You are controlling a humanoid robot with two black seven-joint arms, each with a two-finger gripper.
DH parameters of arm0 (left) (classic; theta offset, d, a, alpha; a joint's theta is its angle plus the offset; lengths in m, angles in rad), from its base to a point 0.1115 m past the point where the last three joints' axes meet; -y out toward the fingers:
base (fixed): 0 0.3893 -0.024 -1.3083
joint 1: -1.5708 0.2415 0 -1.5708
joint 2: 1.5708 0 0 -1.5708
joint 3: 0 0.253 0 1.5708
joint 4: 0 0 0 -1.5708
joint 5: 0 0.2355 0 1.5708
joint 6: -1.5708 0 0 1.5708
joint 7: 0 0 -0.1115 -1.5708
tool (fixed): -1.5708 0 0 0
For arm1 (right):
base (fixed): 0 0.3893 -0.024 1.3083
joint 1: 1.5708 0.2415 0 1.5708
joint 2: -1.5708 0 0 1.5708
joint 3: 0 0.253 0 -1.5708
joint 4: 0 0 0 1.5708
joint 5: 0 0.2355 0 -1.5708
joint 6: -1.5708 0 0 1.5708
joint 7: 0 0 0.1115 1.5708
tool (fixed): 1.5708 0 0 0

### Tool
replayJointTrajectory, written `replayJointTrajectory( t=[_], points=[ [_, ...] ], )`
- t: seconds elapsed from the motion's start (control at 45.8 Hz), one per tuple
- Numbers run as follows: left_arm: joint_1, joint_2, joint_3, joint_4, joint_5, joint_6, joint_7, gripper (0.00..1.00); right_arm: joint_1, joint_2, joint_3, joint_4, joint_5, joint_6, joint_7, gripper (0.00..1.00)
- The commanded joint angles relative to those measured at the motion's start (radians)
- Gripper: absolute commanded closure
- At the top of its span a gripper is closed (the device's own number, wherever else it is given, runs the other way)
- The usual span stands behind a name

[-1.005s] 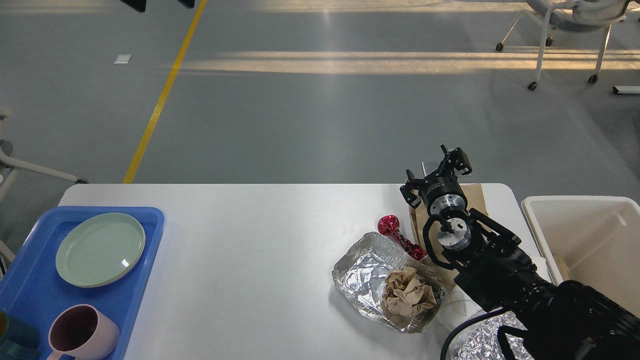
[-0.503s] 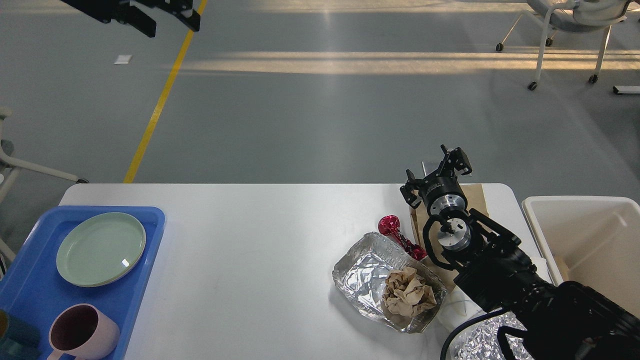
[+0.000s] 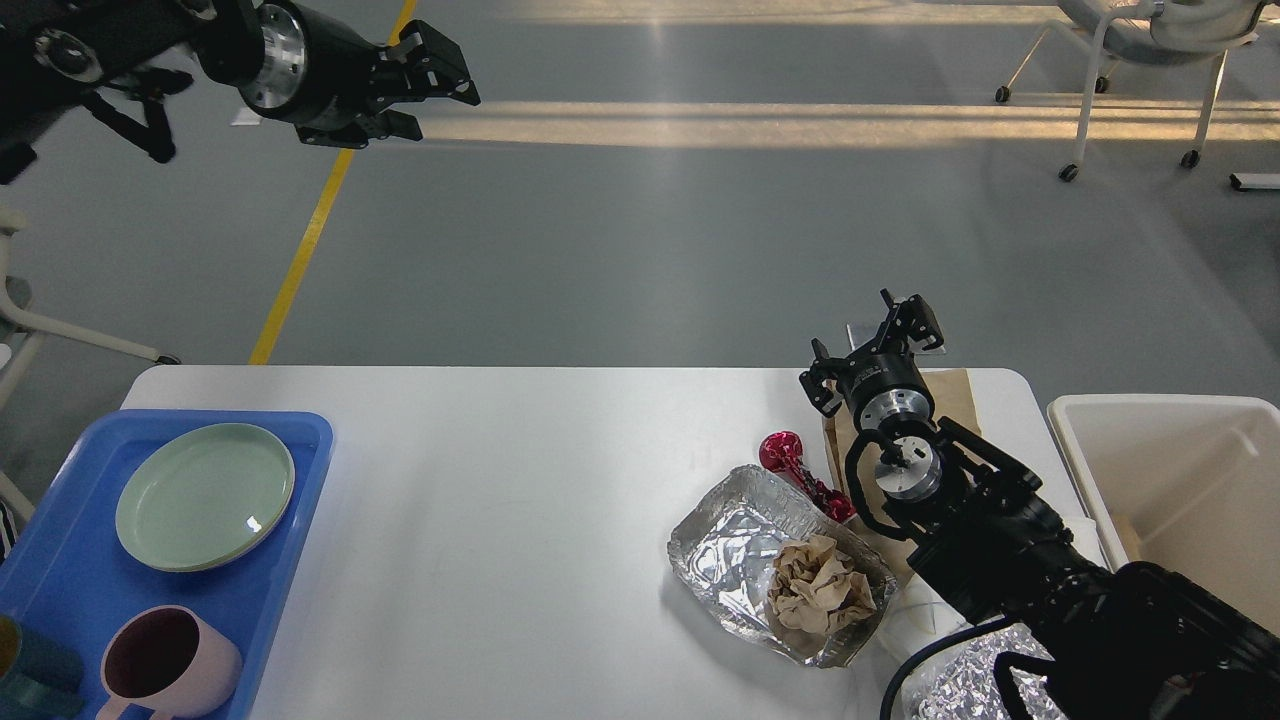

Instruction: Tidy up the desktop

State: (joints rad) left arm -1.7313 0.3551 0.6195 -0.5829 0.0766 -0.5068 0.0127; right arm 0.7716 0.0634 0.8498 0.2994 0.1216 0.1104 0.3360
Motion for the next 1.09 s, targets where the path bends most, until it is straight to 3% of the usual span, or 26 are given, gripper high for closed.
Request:
replayJointTrajectory(
  t=[0.0, 0.109, 0.24, 0.415, 0.568, 0.809, 1.071],
  points=[
    [0.136, -0.063, -0.130, 0.066, -0.001, 0.246, -0.007, 0.30, 0.000, -0.001, 0.000, 0.001, 0.001, 0.000, 0.000, 0.00],
    [0.205, -0.142, -0.184, 0.135, -0.003, 0.375, -0.004, 0.30, 0.000, -0.001, 0.000, 0.001, 0.000, 0.000, 0.000, 0.00],
    [0.257, -0.180, -0.280, 0.179, -0.047, 0.450, -0.004, 0.30, 0.000, 0.001, 0.000, 0.000, 0.001, 0.000, 0.000, 0.00],
    [0.312, -0.173, -0.501, 0.196, -0.077, 0.456, -0.010, 0.30, 0.000, 0.001, 0.000, 0.000, 0.001, 0.000, 0.000, 0.00],
    [0.351, -0.176, -0.711, 0.238, -0.077, 0.456, -0.056, 0.30, 0.000, 0.001, 0.000, 0.000, 0.000, 0.000, 0.000, 0.00],
    [0.391, -0.176, -0.898, 0.256, -0.077, 0.458, -0.074, 0.30, 0.000, 0.001, 0.000, 0.001, 0.000, 0.000, 0.000, 0.00],
    [0.430, -0.179, -0.945, 0.268, -0.075, 0.456, -0.194, 0.29, 0.000, 0.001, 0.000, 0.000, 0.000, 0.000, 0.000, 0.00]
  ],
)
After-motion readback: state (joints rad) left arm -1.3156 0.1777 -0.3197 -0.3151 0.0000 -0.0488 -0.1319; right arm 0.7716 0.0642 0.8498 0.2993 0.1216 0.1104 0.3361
